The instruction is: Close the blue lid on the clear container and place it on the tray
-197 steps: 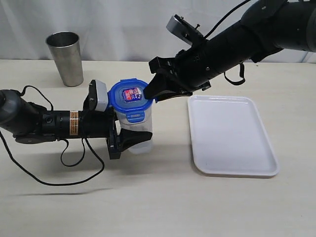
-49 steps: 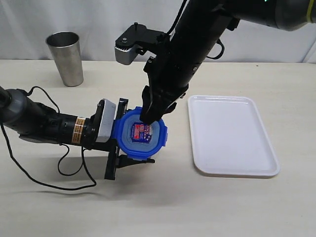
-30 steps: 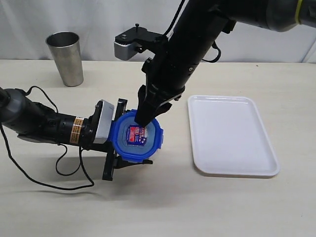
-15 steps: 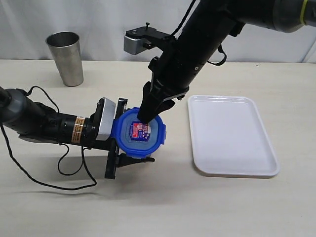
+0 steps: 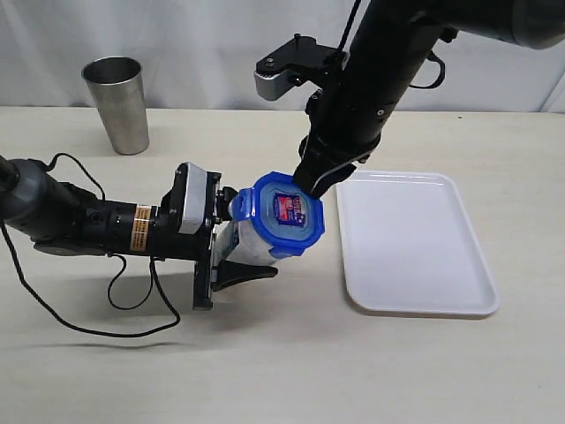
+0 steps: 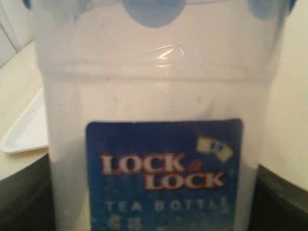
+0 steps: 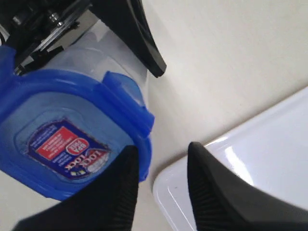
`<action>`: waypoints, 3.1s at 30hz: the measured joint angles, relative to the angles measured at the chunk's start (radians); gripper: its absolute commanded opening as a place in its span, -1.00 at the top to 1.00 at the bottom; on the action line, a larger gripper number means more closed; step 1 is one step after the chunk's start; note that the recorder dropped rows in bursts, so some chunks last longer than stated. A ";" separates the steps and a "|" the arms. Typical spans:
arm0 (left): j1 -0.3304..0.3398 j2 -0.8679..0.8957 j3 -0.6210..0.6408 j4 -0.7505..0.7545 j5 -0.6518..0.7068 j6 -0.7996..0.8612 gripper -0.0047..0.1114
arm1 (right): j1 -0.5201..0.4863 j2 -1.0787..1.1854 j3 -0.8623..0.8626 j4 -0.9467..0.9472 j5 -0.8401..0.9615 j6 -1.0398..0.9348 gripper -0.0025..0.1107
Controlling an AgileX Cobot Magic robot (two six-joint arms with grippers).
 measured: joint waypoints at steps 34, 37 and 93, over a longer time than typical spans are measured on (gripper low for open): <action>0.000 0.000 0.000 -0.102 0.024 -0.105 0.92 | 0.332 0.000 0.003 -0.478 -0.164 0.979 0.21; 0.000 0.000 0.000 -0.102 0.029 -0.105 0.92 | 0.337 0.011 0.003 -0.489 -0.147 0.993 0.29; 0.000 0.000 0.006 -0.129 0.007 -0.105 0.92 | 0.398 -0.422 0.220 -0.511 -0.180 0.690 0.87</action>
